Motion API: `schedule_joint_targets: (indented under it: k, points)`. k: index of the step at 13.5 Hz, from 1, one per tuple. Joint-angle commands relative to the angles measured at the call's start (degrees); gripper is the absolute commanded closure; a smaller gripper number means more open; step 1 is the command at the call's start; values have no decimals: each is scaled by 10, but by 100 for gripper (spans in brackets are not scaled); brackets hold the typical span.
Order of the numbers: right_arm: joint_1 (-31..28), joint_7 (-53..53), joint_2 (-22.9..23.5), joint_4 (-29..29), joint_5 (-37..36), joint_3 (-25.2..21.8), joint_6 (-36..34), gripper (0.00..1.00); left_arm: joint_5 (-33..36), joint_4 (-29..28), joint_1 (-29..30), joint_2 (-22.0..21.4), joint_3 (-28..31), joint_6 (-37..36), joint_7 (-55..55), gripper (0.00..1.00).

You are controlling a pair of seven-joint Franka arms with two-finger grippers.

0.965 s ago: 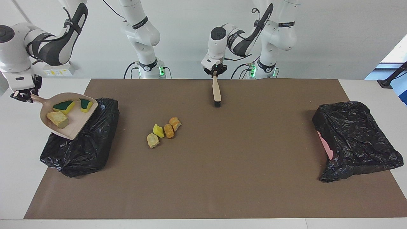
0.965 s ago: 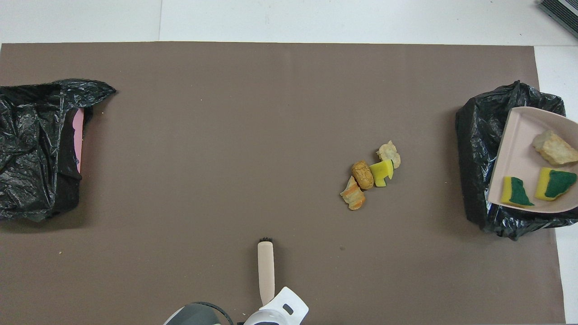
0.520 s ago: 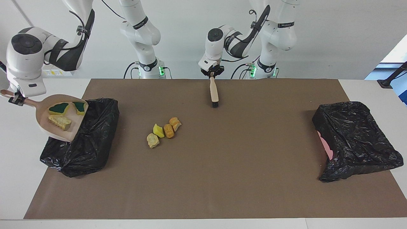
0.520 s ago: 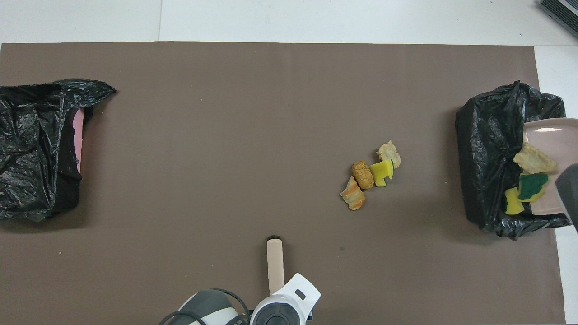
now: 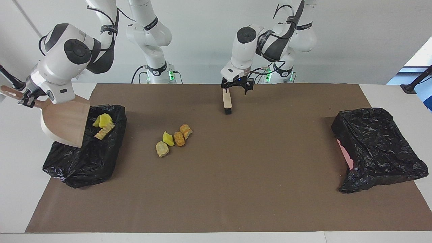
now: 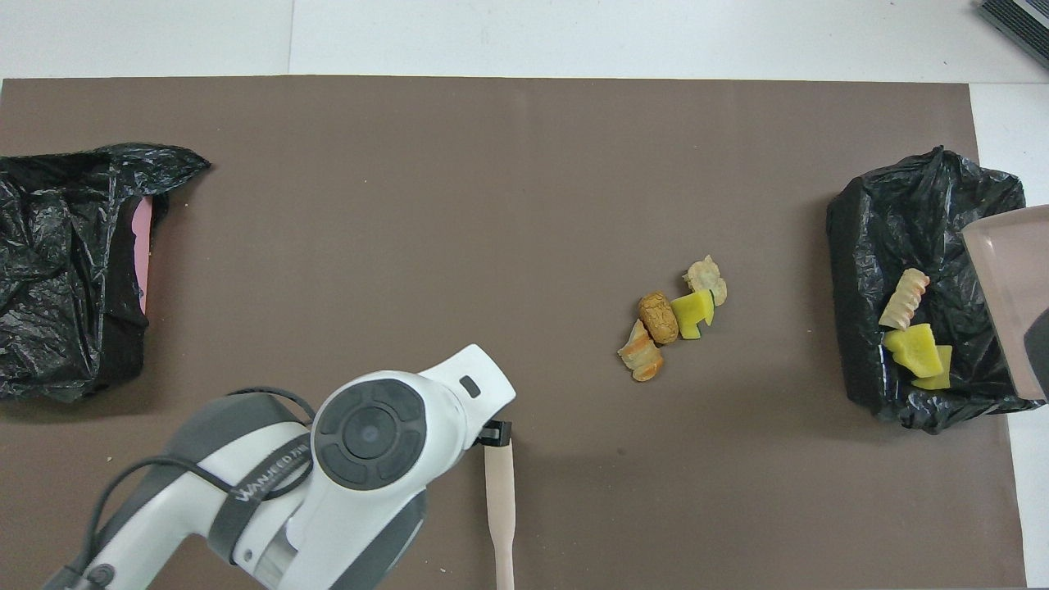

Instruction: Sweep and dump trash in bin

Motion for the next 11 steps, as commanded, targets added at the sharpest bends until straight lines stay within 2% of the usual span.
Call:
schedule_joint_targets:
  k: [1,3,5,6,8,9,11]
  points:
    - [-3,-21,-61,-6,2,7,-41,100,16,93,77,10,-8,-53,76,0]
    - [-2,73,-102,4,103,13,-98,100,17,159,133,12,-7,-135,173,0]
    - [-1,171,-112,5,177,27,-151,100,17,227,191,12,-7,-177,205,0]
    - [-1,248,-117,4,238,29,-183,100,17,258,223,21,-7,-200,208,0]
    - [1,422,-121,3,352,46,-230,100,17,298,284,26,-6,-246,236,0]
    - [1,528,-119,2,396,64,-235,100,17,318,313,28,-6,-256,277,0]
    - [16,685,-101,2,473,109,-234,100,25,323,336,31,-4,-272,365,0]
